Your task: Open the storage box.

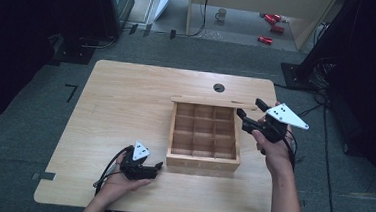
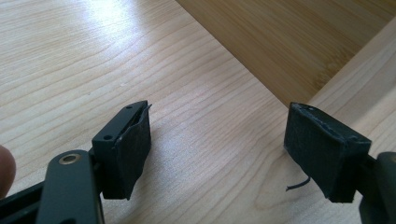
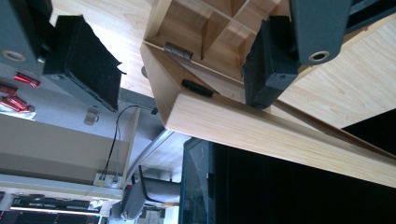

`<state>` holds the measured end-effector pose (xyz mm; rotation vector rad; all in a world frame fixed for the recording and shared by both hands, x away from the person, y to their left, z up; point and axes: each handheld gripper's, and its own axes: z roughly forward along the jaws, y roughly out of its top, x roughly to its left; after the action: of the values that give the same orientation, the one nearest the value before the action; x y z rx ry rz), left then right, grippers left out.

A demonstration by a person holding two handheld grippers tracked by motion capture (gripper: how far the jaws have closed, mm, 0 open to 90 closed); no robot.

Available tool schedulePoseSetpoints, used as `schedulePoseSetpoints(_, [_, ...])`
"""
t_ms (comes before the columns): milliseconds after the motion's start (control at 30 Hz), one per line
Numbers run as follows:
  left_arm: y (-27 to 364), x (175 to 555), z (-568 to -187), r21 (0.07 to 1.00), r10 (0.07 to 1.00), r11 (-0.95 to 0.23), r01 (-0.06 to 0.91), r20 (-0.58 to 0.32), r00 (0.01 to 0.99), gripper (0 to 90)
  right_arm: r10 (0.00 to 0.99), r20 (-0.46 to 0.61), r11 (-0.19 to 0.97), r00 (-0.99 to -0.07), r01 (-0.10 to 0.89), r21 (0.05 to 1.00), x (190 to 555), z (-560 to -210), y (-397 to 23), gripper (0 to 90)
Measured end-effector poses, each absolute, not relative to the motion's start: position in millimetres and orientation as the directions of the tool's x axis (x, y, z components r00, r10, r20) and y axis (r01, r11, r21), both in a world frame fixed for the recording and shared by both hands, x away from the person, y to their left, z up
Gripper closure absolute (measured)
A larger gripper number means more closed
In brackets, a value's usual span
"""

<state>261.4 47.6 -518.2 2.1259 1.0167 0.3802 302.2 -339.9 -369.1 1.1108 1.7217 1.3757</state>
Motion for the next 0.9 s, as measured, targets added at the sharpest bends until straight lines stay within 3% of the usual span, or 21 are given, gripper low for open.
schedulePoseSetpoints(167, [47.6, 261.6, -518.3, 0.728, 0.765, -0.412, 0.548, -0.049, 0.642, 23.5, 0.900, 0.030, 0.066, -0.435, 0.203, 0.977, 311.8, -365.6, -341.8, 27.7])
schedulePoseSetpoints(367, [47.8, 261.8, -518.3, 0.728, 0.765, -0.411, 0.549, -0.052, 0.642, 23.5, 0.884, 0.003, 0.104, -0.468, 0.202, 0.974, 322.6, -361.3, -336.8, 39.5])
schedulePoseSetpoints(900, [47.9, 262.0, -518.2, 0.727, 0.764, -0.413, 0.549, -0.052, 0.643, 23.6, 0.897, 0.013, 0.081, -0.441, 0.193, 0.978, 353.3, -347.6, -345.6, 55.4])
